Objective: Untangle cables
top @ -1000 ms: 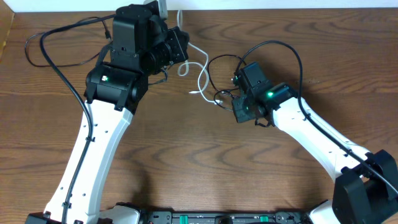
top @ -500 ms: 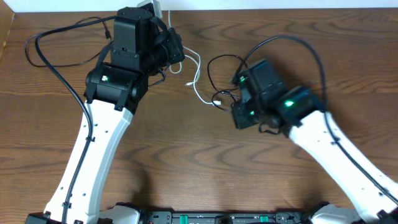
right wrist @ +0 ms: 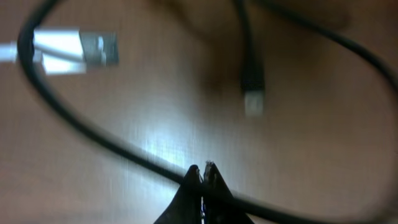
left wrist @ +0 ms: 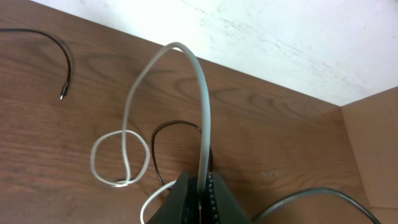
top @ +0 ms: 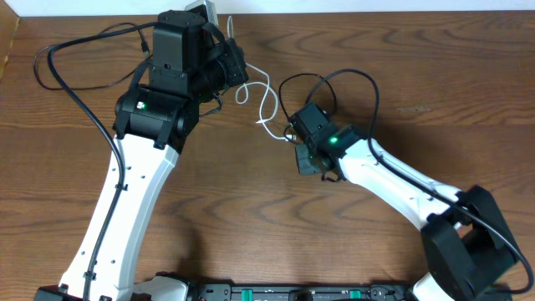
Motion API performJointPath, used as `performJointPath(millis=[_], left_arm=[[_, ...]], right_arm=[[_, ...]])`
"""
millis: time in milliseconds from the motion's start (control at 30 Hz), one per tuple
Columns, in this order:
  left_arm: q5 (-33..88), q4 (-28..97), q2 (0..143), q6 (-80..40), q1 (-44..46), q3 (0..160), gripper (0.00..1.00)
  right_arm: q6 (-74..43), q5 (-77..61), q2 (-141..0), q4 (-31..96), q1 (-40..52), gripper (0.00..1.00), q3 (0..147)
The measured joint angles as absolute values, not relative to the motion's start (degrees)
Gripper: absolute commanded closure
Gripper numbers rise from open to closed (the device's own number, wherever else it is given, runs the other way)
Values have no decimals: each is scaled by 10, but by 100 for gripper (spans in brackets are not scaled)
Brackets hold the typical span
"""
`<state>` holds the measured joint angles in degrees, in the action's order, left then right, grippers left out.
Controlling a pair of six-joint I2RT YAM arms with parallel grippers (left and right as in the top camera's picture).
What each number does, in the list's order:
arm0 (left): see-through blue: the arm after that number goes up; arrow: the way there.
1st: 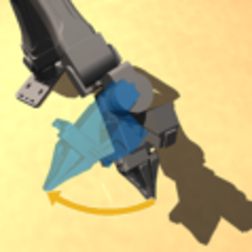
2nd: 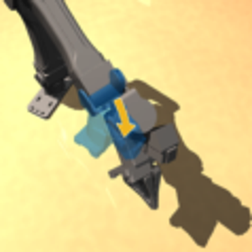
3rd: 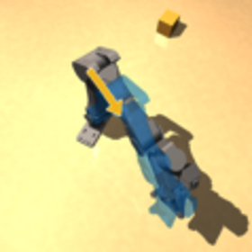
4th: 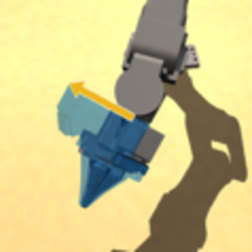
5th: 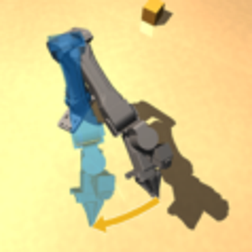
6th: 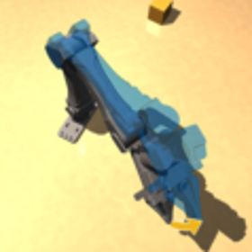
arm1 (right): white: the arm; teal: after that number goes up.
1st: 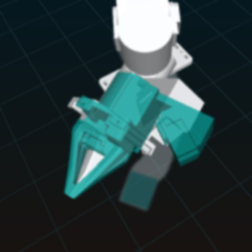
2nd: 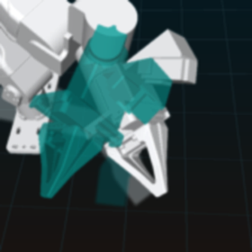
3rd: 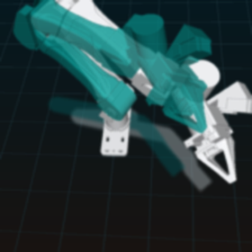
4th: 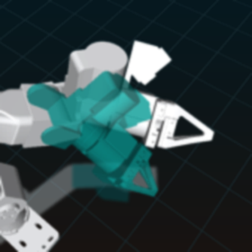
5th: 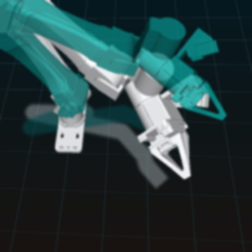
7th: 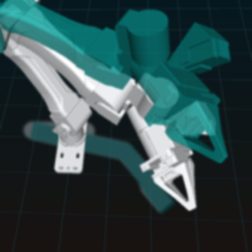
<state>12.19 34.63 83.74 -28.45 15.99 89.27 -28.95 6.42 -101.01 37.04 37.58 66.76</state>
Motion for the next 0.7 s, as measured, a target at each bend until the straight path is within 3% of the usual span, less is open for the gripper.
performJointPath(millis=[200,467,700], left_arm=[[133,358,837,-283,160,893,93],[178,366,837,-246,160,893,93],[204,281,796,-233,158,892,93]], right_arm=[[-300,84,-1015,334,347,99,677],[-302,71,-1015,329,236,99,726],[-306,4,-1015,356,175,99,726]])
